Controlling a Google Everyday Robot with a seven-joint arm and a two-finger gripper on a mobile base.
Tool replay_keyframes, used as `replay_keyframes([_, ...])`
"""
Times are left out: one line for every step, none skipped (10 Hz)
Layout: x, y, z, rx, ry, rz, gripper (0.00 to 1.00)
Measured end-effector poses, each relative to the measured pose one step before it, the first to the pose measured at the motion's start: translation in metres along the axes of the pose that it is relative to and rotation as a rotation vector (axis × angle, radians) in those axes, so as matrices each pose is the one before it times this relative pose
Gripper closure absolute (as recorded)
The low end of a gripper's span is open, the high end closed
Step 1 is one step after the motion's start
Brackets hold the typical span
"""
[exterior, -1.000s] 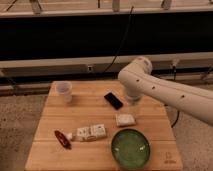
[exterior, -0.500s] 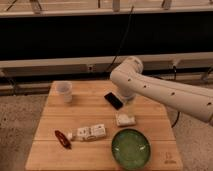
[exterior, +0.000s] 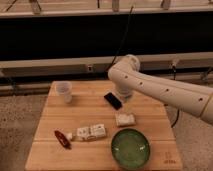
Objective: Move the arm in a circular motion
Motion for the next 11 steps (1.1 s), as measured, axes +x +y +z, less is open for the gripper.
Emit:
replay_keyframes([0.00042,0.00020,0.00100,-0.00395,0.00147,-0.00078,0.20])
replay_keyframes([-0.00251,-0.00402,0.00069,-0.00049,-0.00518,-0.00581,0.20])
replay_keyframes([-0.00035,-0.00238,0.00054,0.00090,-0.00315,-0.00849,0.20])
replay_keyframes([0.00087,-0.00204,0.00082,-0.00276,0.00028,-0.00829,0.20])
replay_keyframes([-0.00555,-0.00789,0.00072,0.00221,-0.00759,-0.02074,0.20])
replay_keyframes([-0.00243,-0.00236,-0.00032,-0.00394,-0.00179,-0.00600,0.20])
replay_keyframes([0.00075,0.00036,0.00032,-0.00189,0.00057,-0.00534,0.20])
replay_keyframes([0.00146,-0.00115,0.00109,-0.00341,0.00239,-0.00605,0.20])
replay_keyframes([-0.00227,-0.00262,0.00008,-0.00112,-0.00340,-0.00732,0.20])
replay_keyframes([-0.00096,-0.00094,0.00057,-0.00364,-0.00605,-0.00245,0.22])
replay_keyframes([0.00041,-0.00190,0.00177,-0.00248,-0.00244,-0.00580,0.26])
